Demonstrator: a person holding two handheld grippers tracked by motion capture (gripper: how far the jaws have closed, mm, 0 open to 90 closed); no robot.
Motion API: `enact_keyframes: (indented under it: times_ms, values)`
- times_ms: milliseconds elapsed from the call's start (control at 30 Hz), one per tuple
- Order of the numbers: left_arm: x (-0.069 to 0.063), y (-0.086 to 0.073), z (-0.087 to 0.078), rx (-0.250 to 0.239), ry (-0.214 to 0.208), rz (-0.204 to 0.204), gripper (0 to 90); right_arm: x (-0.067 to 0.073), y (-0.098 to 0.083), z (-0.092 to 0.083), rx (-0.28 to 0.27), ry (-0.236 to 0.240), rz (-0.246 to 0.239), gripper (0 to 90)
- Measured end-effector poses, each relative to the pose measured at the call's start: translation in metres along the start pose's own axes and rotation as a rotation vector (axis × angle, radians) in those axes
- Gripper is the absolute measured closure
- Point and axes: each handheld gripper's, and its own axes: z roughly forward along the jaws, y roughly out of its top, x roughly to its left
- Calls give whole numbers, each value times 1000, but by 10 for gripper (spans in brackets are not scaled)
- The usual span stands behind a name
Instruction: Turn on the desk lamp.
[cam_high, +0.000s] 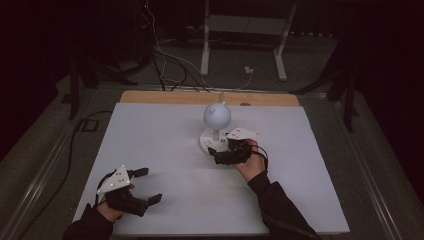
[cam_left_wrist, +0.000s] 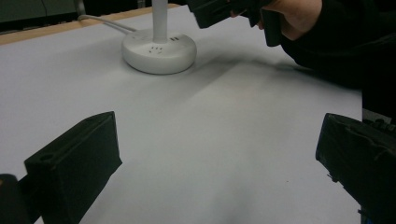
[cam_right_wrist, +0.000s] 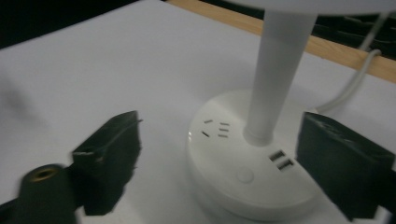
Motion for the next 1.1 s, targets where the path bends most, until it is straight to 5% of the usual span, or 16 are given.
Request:
enact_keyframes:
  times_ms: [433,800,1100]
  values:
    - [0,0,0,-1,1,-6,3,3,6,3,14,-99,71,323]
    - [1,0,-1,-1,4,-7,3,3,8,-2,11,-210,52,900]
    - [1,0,0,3,4,-7,3,0,6,2,35,-234,69,900]
